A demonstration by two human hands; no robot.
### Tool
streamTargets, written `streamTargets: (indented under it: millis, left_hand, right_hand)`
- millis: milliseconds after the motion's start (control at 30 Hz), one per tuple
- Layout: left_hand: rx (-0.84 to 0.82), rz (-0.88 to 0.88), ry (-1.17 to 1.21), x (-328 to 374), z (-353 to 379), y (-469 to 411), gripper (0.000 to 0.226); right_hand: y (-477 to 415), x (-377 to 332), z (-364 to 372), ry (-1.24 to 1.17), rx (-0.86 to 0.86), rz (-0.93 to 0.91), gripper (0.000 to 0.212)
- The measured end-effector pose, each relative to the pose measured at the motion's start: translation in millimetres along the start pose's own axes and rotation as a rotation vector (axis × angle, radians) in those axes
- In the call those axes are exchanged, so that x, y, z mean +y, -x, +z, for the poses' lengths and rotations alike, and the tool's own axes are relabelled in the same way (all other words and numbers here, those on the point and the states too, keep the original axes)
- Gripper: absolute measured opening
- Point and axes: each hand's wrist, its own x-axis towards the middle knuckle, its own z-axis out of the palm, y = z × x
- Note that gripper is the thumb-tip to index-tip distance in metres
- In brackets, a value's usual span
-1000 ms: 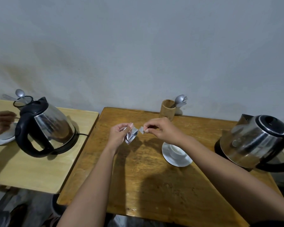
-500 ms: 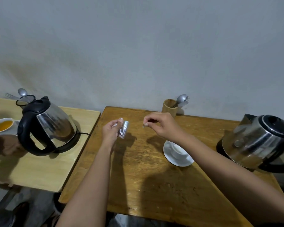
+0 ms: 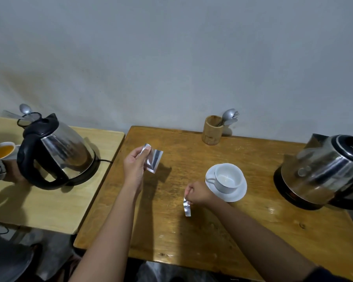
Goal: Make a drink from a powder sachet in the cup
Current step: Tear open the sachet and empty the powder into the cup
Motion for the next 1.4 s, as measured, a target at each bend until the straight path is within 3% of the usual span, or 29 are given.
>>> streamTargets:
  millis: [133,267,367,533,733,833,933,1100,1300,1400]
  left_hand:
    - [-0.022,-0.029,0.003,-8,1,9,0.004]
    - [-0.052,-0.029,0.000,-13,3,13,0.007]
    - [-0.076,-0.029,0.004,-13,8,13,0.008]
    - [-0.090,0.007,-0.018,-10,32,13,0.012]
    - [-0.154,0.045,0.011,-2,88,21,0.014]
    - [-0.206,0.031,0.025,-3,114,28,0.017]
    - [-0.304,0.005,-0.018,-6,134,32,0.009]
    - [-0.506,-0.027,-0.229,-17,162,33,0.019]
    - [-0.662,0.018,-0.516,-31,192,31,0.005]
    - [-0.689,0.032,-0.574,-36,204,30,0.016]
  right_hand:
    - [-12,6,12,0.007,0.094,0.020,0.033]
    - [-12,6,17,-0.073,0.015,0.029,0.016]
    - [-6,-3,6,-0.050,0.017,-0.046,0.032]
    - [17,-28,-27,-0.503,0.019,-0.245,0.030]
    - [36,-39,-53,-0.684,0.202,-0.336,0.018]
    - [42,-29,-66,-0.736,0.375,-0.319,0.017]
    - [49,-9,-83,-0.806,0.429,-0.296,0.005]
    - [56,28,-103,-1.164,0.517,-0.146,0.001]
    - [60,55,-108,-1.450,0.582,0.016,0.019]
    - [61,64,-109,-1.437,0.631,0.031,0.028]
